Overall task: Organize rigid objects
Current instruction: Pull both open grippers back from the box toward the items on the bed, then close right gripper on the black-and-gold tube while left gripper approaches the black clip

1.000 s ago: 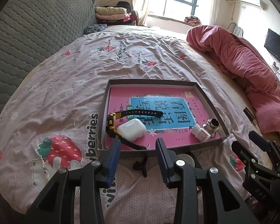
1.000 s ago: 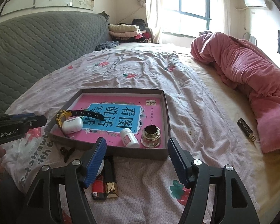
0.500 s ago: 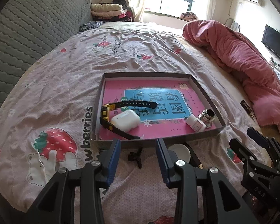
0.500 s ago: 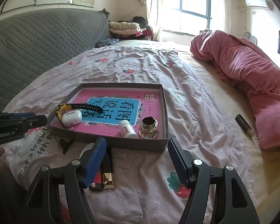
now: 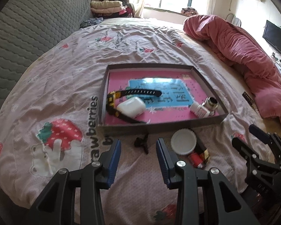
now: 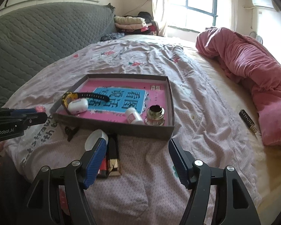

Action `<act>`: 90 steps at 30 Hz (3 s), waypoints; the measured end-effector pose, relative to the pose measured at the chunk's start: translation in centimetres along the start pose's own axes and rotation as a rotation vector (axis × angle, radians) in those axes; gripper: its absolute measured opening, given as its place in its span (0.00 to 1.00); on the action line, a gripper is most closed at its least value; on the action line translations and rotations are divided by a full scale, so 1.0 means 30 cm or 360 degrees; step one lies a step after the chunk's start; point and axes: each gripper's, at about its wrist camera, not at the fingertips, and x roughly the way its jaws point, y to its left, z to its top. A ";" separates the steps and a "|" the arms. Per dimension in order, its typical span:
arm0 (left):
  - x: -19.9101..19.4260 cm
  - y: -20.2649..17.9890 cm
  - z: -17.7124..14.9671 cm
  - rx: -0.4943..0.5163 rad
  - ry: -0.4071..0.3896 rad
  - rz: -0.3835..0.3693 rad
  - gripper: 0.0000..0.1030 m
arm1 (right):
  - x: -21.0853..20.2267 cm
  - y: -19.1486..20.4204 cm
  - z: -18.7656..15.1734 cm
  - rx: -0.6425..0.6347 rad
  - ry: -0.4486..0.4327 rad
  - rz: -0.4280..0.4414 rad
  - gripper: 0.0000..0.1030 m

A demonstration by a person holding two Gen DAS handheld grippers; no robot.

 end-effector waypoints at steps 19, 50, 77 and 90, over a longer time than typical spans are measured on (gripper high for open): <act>-0.021 0.019 -0.112 0.0013 0.0101 -0.0023 0.38 | -0.026 0.074 -0.065 -0.0083 0.0077 0.0074 0.68; 0.180 0.024 -0.082 -0.0050 0.0111 -0.0091 0.38 | 0.212 0.061 -0.105 -0.0084 0.0233 0.0036 0.62; 0.281 0.042 -0.049 -0.0109 0.0134 -0.0153 0.38 | 0.312 0.059 -0.084 -0.0132 0.0236 0.0034 0.55; 0.316 0.044 -0.037 -0.0111 0.0145 -0.0152 0.38 | 0.327 0.071 -0.085 -0.0166 0.0215 0.0022 0.43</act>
